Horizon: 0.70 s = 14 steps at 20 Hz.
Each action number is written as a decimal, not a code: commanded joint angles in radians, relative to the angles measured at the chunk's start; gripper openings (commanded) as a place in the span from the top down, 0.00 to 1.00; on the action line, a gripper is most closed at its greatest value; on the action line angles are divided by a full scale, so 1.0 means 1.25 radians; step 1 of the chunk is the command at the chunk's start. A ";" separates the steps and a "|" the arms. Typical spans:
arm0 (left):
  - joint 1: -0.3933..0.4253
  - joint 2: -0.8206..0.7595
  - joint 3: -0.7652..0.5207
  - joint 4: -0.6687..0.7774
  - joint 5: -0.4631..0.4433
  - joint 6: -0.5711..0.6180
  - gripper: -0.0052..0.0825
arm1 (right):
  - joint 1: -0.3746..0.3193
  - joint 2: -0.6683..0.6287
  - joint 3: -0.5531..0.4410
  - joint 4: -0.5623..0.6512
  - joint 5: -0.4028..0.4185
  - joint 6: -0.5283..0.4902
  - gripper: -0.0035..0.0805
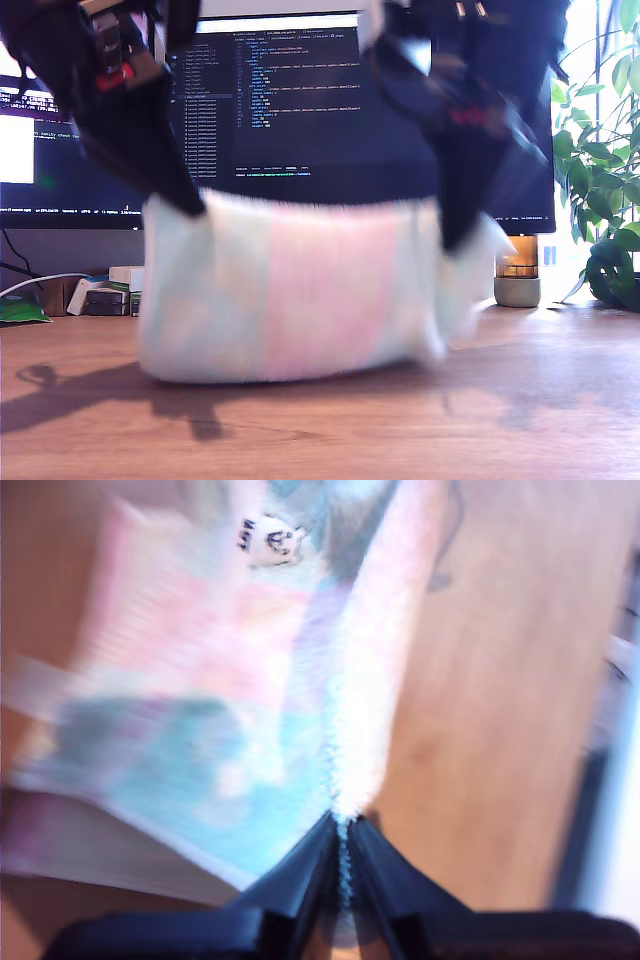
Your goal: Fold the tea towel to a neat square and place it to the right
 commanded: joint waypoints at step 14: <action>-0.142 0.005 -0.212 -0.012 -0.070 -0.152 0.97 | 0.066 0.001 -0.219 0.095 -0.039 0.091 0.97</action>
